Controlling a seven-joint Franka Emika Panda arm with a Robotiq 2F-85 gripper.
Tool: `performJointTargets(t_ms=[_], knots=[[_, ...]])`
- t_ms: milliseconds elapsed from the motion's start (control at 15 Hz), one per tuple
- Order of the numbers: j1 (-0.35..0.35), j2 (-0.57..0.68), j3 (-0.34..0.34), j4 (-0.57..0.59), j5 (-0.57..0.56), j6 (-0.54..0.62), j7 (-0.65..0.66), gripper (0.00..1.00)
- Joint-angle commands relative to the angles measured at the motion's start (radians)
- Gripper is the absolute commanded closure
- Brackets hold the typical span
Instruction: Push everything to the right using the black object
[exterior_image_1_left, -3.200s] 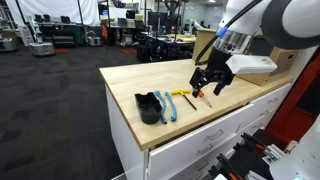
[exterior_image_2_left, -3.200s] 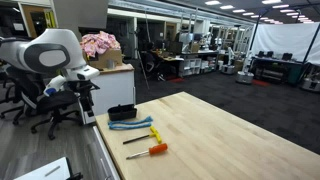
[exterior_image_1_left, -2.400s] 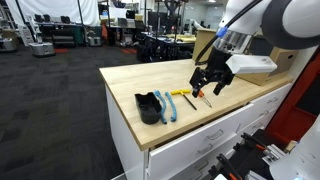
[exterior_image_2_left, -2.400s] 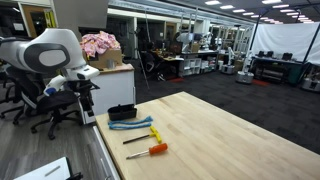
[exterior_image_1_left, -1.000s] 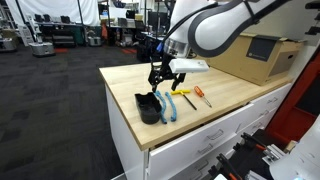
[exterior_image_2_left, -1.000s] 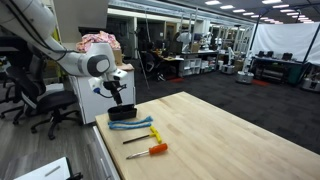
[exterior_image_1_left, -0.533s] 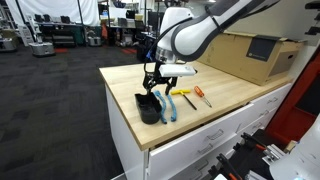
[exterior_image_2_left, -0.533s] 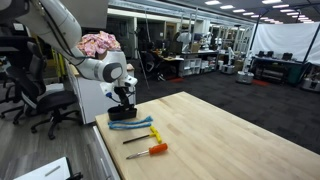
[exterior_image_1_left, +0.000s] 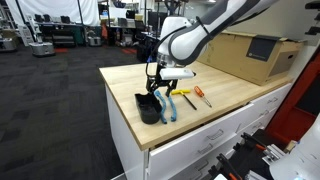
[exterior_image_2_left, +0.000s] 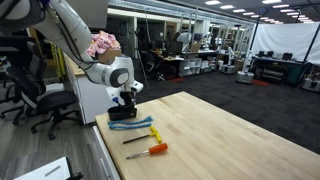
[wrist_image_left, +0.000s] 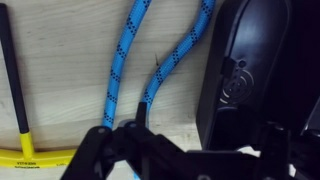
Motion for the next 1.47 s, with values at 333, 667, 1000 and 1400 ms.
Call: performJointTargets(t_ms=[333,667,1000,1400], knots=[[0.034,0.035,-0.033,0.037,0.007,0.001,-0.033,0.75],[0.039,0.037,-0.036,0.041,0.007,0.004,-0.030,1.00],[0.044,0.042,-0.042,0.043,0.001,-0.001,-0.025,0.99],[0.056,0.038,-0.068,0.046,-0.036,-0.029,0.008,0.99]])
